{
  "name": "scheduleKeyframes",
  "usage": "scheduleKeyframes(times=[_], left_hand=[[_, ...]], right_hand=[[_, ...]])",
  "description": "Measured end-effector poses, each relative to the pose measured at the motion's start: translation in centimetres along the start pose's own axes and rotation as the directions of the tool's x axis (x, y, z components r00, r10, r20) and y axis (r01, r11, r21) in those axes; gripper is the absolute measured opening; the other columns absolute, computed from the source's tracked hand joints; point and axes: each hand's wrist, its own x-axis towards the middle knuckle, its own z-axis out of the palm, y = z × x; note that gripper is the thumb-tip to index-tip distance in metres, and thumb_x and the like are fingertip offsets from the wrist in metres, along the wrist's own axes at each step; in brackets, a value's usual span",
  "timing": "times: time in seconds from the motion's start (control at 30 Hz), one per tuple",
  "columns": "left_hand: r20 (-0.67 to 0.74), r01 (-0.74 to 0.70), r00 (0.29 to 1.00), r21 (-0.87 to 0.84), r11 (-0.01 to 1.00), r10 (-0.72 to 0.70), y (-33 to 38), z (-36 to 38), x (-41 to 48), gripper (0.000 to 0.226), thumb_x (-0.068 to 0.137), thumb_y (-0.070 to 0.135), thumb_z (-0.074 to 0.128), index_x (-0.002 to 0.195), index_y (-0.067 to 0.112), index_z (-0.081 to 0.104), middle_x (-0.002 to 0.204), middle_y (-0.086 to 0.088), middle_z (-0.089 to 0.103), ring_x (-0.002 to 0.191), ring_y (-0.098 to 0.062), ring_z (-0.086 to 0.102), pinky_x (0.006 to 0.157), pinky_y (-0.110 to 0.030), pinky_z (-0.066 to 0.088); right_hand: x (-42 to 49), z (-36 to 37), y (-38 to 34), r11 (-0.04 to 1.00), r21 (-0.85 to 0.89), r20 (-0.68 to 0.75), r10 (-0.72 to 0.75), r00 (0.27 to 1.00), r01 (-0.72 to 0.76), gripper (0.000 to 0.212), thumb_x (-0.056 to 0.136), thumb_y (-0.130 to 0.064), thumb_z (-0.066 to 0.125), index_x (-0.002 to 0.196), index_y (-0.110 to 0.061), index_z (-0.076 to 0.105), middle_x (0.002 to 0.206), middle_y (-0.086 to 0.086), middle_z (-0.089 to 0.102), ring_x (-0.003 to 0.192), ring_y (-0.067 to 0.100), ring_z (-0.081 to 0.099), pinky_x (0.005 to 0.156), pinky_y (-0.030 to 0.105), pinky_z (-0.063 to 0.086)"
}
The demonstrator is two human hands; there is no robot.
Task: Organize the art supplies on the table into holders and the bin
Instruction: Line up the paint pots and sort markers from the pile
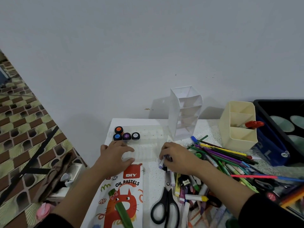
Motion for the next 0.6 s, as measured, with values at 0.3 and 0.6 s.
scheduleKeyframes(times=[0.3,0.6], left_hand=[[-0.007,-0.111,0.994,-0.125,0.986,0.111,1.6,-1.0,-0.3,0.039,0.093,0.053,0.060,0.130,0.043,0.058,0.140,0.018,0.048,0.132,-0.005,0.039,0.115,-0.039,0.028],[-0.104,-0.445,0.895,-0.251,0.860,0.433,10.0,-1.1,-1.1,0.026,0.097,0.050,0.054,0.116,0.038,0.067,0.106,0.020,0.058,0.100,0.002,0.049,0.093,-0.032,0.044]], right_hand=[[-2.8,-0.7,0.0,0.988,0.152,-0.241,0.052,0.969,-0.016,0.022,0.093,-0.011,0.055,0.101,-0.020,0.073,0.097,-0.009,0.069,0.084,0.008,0.061,0.077,0.030,0.052],[-8.6,-4.5,3.9,0.926,0.359,-0.467,0.286,0.837,-0.117,0.022,0.092,-0.004,0.063,0.088,-0.022,0.074,0.089,-0.017,0.070,0.085,0.004,0.064,0.074,0.018,0.051]])
